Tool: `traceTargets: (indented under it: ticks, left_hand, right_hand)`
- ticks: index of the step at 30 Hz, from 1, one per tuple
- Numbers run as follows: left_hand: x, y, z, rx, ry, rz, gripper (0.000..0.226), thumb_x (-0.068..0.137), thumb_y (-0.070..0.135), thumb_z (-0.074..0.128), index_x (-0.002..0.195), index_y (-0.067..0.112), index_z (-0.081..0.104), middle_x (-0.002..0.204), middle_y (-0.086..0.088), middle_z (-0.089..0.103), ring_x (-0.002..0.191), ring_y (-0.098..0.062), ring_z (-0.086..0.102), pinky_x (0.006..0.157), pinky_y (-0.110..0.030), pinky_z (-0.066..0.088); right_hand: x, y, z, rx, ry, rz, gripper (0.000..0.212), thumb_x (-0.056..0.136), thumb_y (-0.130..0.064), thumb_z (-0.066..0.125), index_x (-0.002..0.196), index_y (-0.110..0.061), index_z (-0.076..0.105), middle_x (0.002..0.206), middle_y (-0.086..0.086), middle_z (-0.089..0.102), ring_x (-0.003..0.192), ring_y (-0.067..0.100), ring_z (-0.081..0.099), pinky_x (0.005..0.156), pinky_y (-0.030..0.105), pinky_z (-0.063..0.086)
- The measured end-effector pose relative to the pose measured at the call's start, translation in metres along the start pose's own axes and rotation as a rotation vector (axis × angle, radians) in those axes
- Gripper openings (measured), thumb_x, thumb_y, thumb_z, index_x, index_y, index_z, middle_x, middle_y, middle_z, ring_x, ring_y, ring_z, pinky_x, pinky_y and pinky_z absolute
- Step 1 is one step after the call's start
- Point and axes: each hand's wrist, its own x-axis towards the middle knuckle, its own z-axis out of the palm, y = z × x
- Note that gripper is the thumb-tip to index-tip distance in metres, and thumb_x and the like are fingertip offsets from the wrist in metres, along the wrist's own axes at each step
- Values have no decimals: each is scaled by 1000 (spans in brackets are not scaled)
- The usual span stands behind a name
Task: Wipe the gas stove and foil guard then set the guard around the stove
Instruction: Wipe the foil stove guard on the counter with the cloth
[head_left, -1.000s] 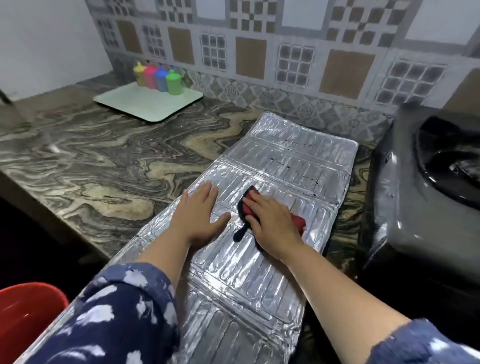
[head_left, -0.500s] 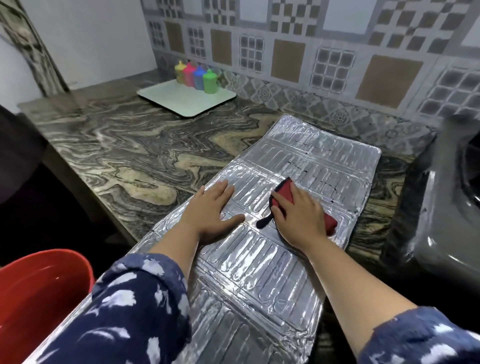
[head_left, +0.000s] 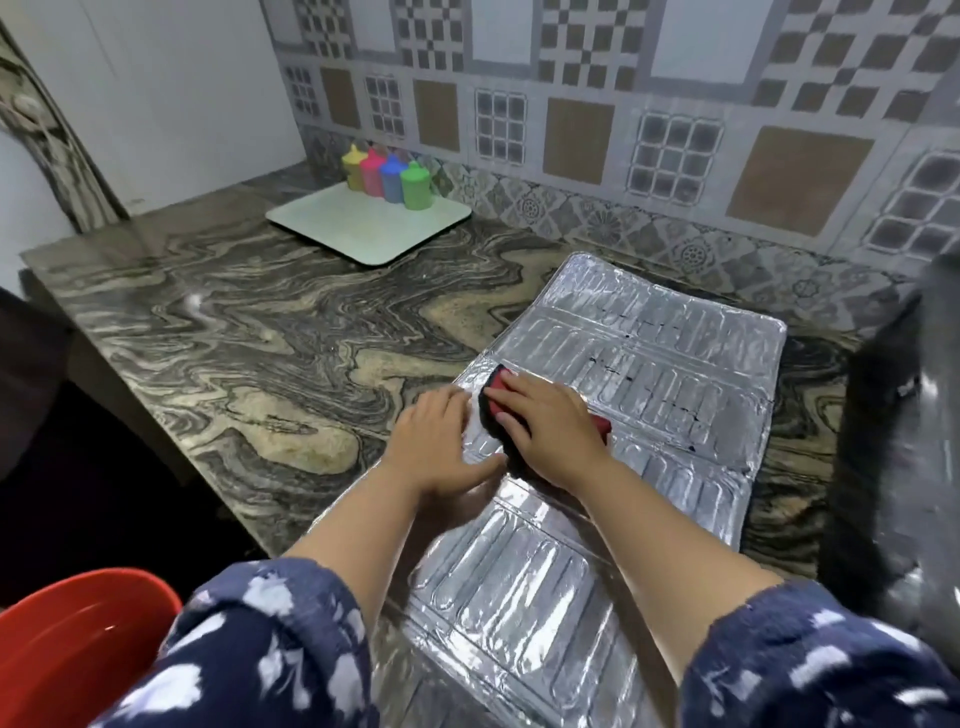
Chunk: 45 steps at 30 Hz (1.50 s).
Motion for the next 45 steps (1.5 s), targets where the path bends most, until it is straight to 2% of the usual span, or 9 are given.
traceTargets:
  ticks: [3, 5, 11, 16, 21, 25, 29, 36, 45]
  left_hand:
    - [12, -4, 9, 35, -66, 23, 100, 81, 77, 26, 152, 12, 0, 160, -1, -9, 146, -13, -13, 117, -49, -6]
    - [11, -6, 19, 29, -17, 40, 98, 80, 77, 17, 152, 13, -2, 159, 0, -12, 144, -10, -18, 117, -49, -11]
    - [14, -8, 25, 9, 1, 31, 100, 76, 79, 10, 152, 14, -1, 160, -1, -10, 145, -11, -15, 117, -49, -10]
    - [13, -6, 20, -10, -32, 26, 101, 75, 78, 15, 152, 14, -2, 160, -1, -8, 146, -13, -13, 117, -49, -10]
    - [36, -5, 6, 23, -46, 54, 100, 75, 72, 34, 151, 11, 10, 161, -3, 7, 147, -17, 2, 118, -44, -5]
    - [58, 7, 14, -35, -33, 157, 94, 85, 68, 30, 151, 10, -4, 161, -5, -7, 147, -14, -10, 118, -42, -9]
    - [61, 8, 31, -61, 41, 148, 98, 80, 76, 19, 152, 13, -4, 161, 0, -6, 146, -11, -9, 119, -41, -7]
    - [61, 4, 30, -50, 17, 157, 101, 78, 81, 13, 151, 15, -6, 160, 2, -9, 146, -9, -10, 119, -40, -4]
    - [43, -6, 25, -20, -10, 208, 100, 78, 80, 14, 152, 13, -1, 161, 0, -3, 147, -11, -4, 120, -41, 0]
  right_hand:
    - [22, 15, 6, -146, -115, -5, 42, 98, -42, 30, 139, -38, 38, 155, -13, 23, 143, 9, 17, 113, 44, 10]
    - [29, 23, 9, -164, -110, 23, 43, 98, -45, 26, 140, -40, 35, 155, -15, 20, 143, 7, 15, 114, 46, 8]
    - [57, 36, 11, -227, -74, 245, 47, 99, -43, 22, 144, -34, 29, 156, -12, 17, 145, 11, 9, 115, 49, -5]
    - [65, 41, 7, -249, -81, 404, 48, 99, -41, 23, 145, -27, 30, 157, -4, 20, 140, 25, 18, 110, 44, 11]
    - [52, 39, -4, -189, -119, 249, 50, 99, -41, 26, 147, -28, 23, 158, -5, 17, 145, 15, 8, 114, 43, 0]
    - [45, 45, -6, -144, -165, 194, 48, 100, -38, 26, 147, -32, 21, 158, -9, 12, 145, 9, 3, 116, 41, -2]
    - [44, 55, -8, -165, -80, 348, 49, 100, -39, 23, 147, -28, 23, 158, -6, 13, 146, 13, 5, 118, 41, 3]
    - [-13, 83, -25, -229, -31, 681, 52, 99, -38, 20, 148, -22, 18, 159, 0, 8, 146, 18, 2, 118, 39, 5]
    - [-67, 67, -28, -264, 29, 741, 50, 98, -38, 24, 146, -23, 25, 158, 1, 17, 145, 21, 8, 116, 41, 8]
